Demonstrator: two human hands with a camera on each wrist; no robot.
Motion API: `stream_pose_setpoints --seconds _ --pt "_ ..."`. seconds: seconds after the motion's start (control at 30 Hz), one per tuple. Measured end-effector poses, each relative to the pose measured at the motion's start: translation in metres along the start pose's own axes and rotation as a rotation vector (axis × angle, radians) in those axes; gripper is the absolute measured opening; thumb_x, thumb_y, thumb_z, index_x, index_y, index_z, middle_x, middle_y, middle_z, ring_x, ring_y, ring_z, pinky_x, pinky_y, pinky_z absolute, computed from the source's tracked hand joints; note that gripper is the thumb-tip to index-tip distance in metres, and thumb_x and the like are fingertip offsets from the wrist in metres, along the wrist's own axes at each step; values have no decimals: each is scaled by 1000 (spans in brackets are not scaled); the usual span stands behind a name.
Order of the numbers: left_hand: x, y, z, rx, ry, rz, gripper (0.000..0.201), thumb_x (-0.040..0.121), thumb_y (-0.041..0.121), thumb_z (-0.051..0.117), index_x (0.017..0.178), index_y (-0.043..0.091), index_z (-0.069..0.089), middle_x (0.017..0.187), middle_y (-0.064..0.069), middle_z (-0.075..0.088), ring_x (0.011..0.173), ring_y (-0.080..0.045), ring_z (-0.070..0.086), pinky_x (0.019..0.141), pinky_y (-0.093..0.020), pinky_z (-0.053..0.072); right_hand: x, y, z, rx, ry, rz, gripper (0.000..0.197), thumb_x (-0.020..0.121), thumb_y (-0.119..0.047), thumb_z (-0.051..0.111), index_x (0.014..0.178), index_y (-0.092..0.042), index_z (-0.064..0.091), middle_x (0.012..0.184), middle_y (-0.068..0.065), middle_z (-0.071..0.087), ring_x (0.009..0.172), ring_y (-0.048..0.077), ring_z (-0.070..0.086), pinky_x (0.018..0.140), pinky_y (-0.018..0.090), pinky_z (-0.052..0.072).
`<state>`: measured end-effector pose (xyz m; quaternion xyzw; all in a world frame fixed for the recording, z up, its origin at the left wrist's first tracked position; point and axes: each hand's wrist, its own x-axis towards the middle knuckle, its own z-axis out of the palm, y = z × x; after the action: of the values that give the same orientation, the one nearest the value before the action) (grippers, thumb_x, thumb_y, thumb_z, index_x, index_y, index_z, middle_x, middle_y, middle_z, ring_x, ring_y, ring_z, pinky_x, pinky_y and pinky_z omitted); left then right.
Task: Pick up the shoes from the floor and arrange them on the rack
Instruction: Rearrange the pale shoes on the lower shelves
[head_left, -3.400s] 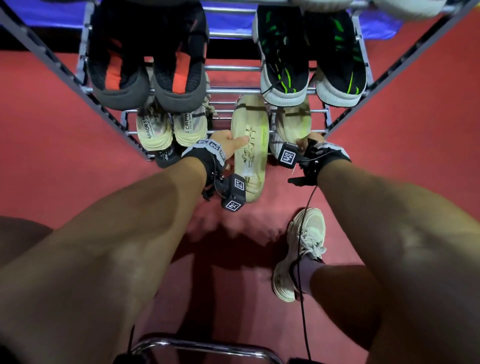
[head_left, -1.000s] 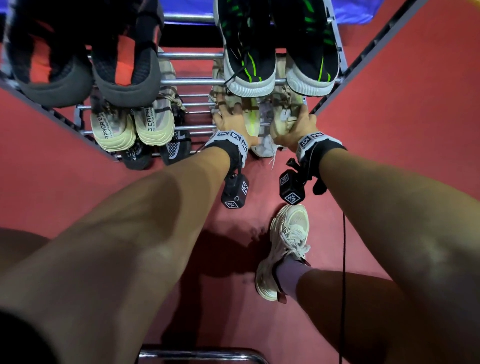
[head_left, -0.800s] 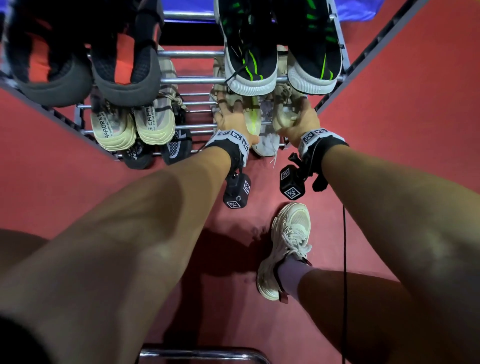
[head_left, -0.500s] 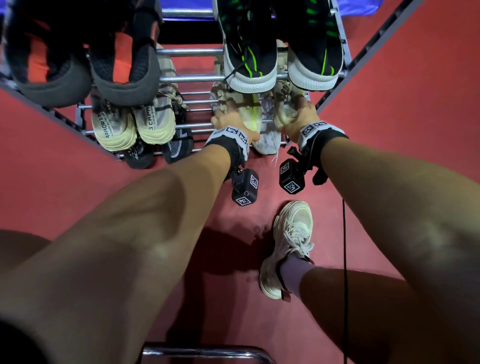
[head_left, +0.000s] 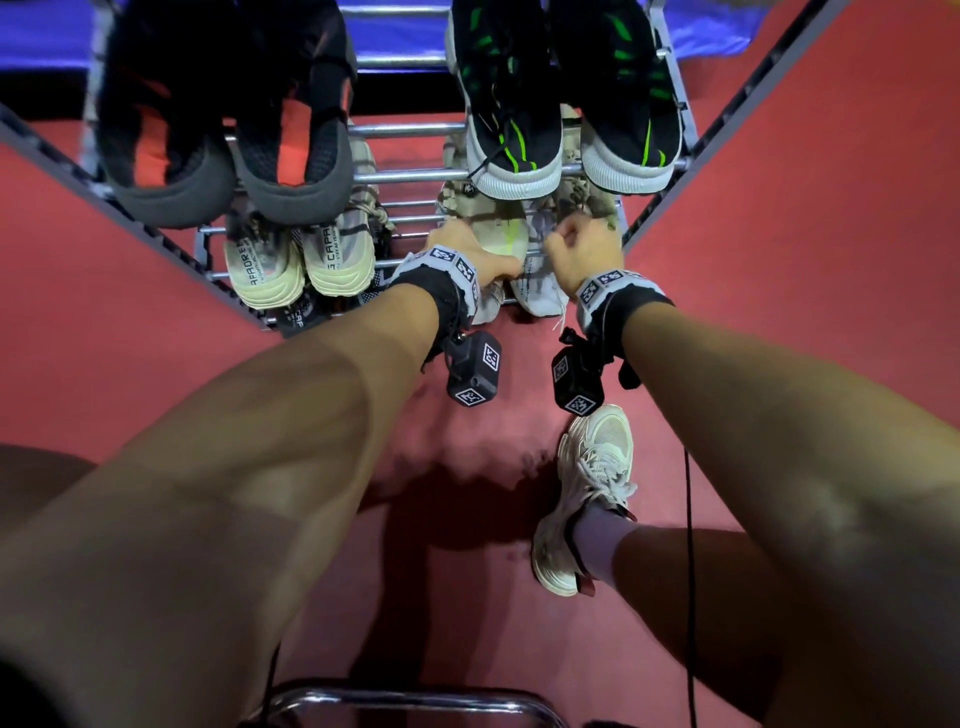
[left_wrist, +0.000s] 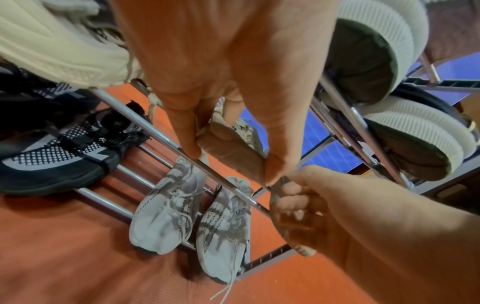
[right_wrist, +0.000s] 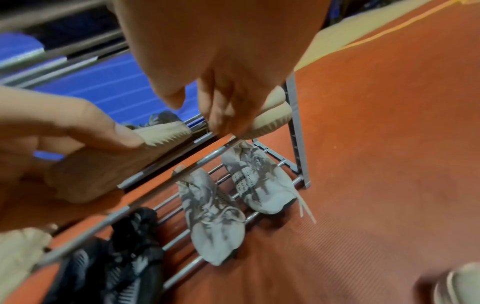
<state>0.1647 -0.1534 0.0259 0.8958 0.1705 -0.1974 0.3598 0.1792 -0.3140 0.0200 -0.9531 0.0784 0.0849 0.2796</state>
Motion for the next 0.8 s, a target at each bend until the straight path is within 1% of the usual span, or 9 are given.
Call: stream_pose_setpoints --seconds 0.1,0.2,0.27,0.33,0.4,0.5,0.57,0.67,0.8 --pt "-8 -7 -6 -8 -6 37 82 53 52 77 123 15 58 110 0 62 91 -19 58 69 -26 44 -12 -14 9 438 -263 216 44 92 -44 55 111 -4 60 90 10 65 75 24 66 67 35 59" --pt "-14 -15 -13 40 -53 81 87 60 48 80 135 13 51 121 -2 58 106 -21 57 78 -26 45 -20 -27 12 794 -399 359 36 94 -33 61 118 -7 53 93 11 66 58 18 68 51 32 59" --pt "-14 -24 -18 68 -107 76 97 62 48 81 143 14 42 139 -3 50 123 -23 51 97 -29 44 -21 -33 12 772 -389 346 17 92 -15 64 104 -8 54 89 13 66 63 25 69 59 41 61" --pt "-16 -33 -21 25 -166 64 104 64 47 82 149 16 32 150 -4 39 135 -23 42 110 -33 37 -21 -35 15 766 -393 364 18 87 -1 64 90 -14 52 92 17 66 80 35 68 76 55 57" --pt "-20 -36 -21 20 -155 102 102 66 53 77 150 18 31 151 -4 39 136 -25 41 112 -37 35 -19 -30 16 785 -400 394 27 84 3 64 89 -20 52 98 17 69 90 39 69 80 59 56" --pt "-26 -36 -21 35 42 197 94 69 63 62 147 19 34 145 -13 41 133 -34 41 109 -45 37 -19 -14 16 691 -361 337 37 73 0 68 92 -30 58 104 14 70 91 36 70 80 59 56" --pt "-27 -35 -22 125 178 291 81 78 46 63 147 16 33 145 -17 34 135 -36 34 110 -47 35 -23 -1 14 565 -321 239 40 74 2 67 98 -28 58 102 11 68 90 31 68 82 58 55" --pt "-32 -30 -27 401 317 521 65 80 16 65 139 9 41 138 -13 40 128 -31 36 103 -44 40 -31 8 6 429 -345 177 46 78 -1 65 113 -26 49 111 16 65 99 40 66 81 62 53" --pt "-34 -23 -18 709 210 680 69 75 7 64 139 17 40 145 -10 39 140 -33 26 112 -46 28 -52 6 -18 139 -402 -22 40 83 -1 59 120 -14 54 114 10 64 106 28 62 96 44 51"
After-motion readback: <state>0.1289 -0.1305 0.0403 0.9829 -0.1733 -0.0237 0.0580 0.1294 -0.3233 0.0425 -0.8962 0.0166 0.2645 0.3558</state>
